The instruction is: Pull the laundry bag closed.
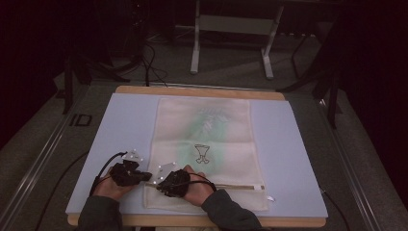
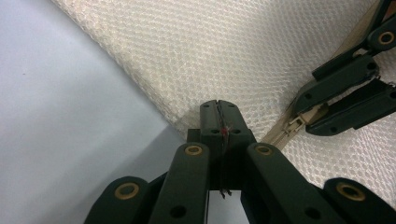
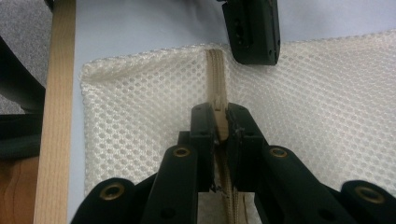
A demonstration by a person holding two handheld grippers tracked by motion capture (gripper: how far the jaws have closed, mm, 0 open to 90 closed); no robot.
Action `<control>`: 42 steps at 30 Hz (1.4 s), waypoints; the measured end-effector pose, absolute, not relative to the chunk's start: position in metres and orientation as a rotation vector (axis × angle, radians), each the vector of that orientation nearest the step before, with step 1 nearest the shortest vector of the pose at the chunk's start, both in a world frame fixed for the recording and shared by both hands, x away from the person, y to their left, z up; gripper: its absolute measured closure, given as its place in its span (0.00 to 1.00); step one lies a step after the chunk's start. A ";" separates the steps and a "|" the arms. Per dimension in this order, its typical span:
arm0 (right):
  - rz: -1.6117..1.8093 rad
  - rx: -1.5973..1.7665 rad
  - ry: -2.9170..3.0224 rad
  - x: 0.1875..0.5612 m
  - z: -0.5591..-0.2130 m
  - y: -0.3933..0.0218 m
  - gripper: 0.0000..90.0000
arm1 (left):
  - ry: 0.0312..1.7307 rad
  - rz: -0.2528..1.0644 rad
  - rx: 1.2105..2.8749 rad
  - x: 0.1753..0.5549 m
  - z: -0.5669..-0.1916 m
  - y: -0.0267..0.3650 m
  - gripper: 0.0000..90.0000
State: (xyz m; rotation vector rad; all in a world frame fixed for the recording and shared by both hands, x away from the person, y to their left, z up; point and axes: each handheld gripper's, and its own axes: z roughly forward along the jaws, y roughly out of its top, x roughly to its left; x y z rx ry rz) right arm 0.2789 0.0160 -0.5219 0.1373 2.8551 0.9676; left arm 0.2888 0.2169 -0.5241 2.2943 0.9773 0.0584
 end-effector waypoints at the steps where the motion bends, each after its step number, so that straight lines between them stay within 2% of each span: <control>1: 0.965 0.134 2.855 0.279 -0.522 0.015 0.92 | 0.978 0.062 2.295 0.289 -0.524 0.217 1.00; 42: 0.894 0.135 2.846 0.270 -0.517 -0.012 0.92 | 0.987 0.065 2.292 0.288 -0.524 0.217 1.00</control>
